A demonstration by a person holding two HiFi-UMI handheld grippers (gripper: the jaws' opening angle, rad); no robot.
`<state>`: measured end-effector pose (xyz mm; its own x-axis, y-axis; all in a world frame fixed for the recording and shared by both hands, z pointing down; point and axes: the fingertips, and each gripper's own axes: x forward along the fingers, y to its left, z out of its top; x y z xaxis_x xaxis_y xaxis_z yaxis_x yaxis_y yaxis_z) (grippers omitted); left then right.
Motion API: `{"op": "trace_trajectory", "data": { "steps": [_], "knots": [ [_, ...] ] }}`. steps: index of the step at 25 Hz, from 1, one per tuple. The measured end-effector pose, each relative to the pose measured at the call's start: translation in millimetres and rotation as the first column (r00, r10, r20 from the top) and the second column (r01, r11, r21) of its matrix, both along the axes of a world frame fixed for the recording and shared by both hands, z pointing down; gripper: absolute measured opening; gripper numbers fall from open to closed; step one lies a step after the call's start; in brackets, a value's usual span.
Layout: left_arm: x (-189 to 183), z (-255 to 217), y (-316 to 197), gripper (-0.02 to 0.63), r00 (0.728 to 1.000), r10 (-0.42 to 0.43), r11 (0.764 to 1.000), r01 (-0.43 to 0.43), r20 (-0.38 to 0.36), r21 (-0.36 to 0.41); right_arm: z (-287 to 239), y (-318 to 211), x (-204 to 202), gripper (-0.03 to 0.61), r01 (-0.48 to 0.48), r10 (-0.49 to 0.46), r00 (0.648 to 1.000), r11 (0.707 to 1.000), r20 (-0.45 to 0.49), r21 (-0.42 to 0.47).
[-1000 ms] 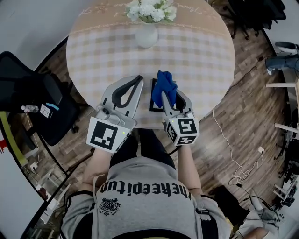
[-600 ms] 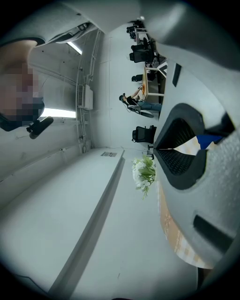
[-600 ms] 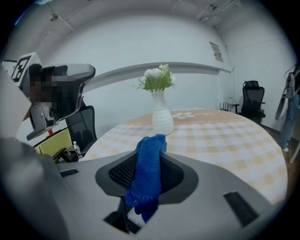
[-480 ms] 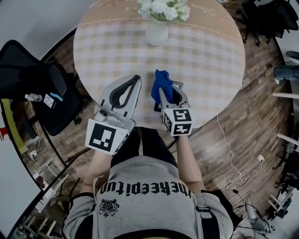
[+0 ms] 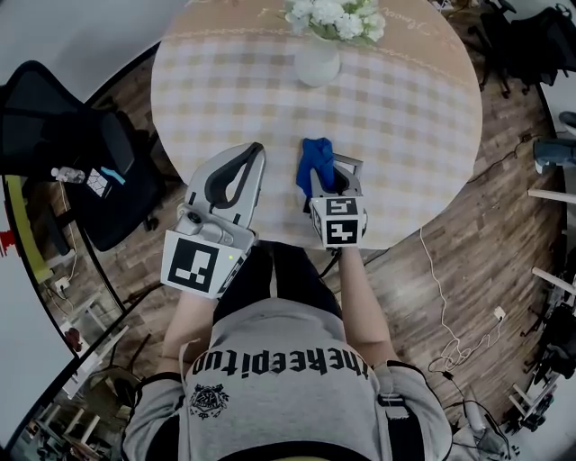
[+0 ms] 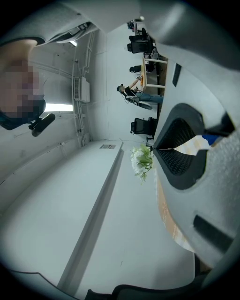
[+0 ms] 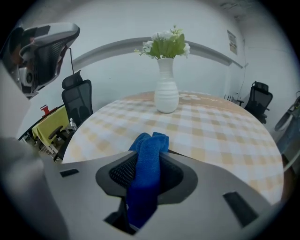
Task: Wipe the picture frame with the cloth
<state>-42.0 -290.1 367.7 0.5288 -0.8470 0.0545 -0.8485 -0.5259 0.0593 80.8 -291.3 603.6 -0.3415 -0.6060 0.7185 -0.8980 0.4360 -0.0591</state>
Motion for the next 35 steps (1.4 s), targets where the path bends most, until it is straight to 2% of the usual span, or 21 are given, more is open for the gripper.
{"op": "trace_trajectory", "data": {
  "steps": [11, 27, 29, 35],
  "knots": [
    [5, -5, 4, 0.017, 1.0, 0.027, 1.0, -0.027, -0.001, 0.015, 4, 3, 33, 0.117, -0.074, 0.073, 0.995, 0.997, -0.073, -0.013],
    [19, -9, 5, 0.017, 0.997, 0.072, 0.997, -0.072, 0.0, 0.02, -12, 14, 96, 0.117, -0.223, 0.221, 0.97, 0.975, -0.095, -0.002],
    [20, -10, 6, 0.017, 0.997, 0.074, 0.997, -0.074, -0.003, 0.024, -10, 16, 105, 0.117, -0.231, 0.23, 0.966, 0.973, -0.115, 0.001],
    [26, -10, 9, 0.017, 0.996, 0.089, 0.996, -0.088, -0.003, 0.028, -8, 22, 104, 0.117, -0.211, 0.21, 0.973, 0.977, -0.09, 0.0]
  ]
}}
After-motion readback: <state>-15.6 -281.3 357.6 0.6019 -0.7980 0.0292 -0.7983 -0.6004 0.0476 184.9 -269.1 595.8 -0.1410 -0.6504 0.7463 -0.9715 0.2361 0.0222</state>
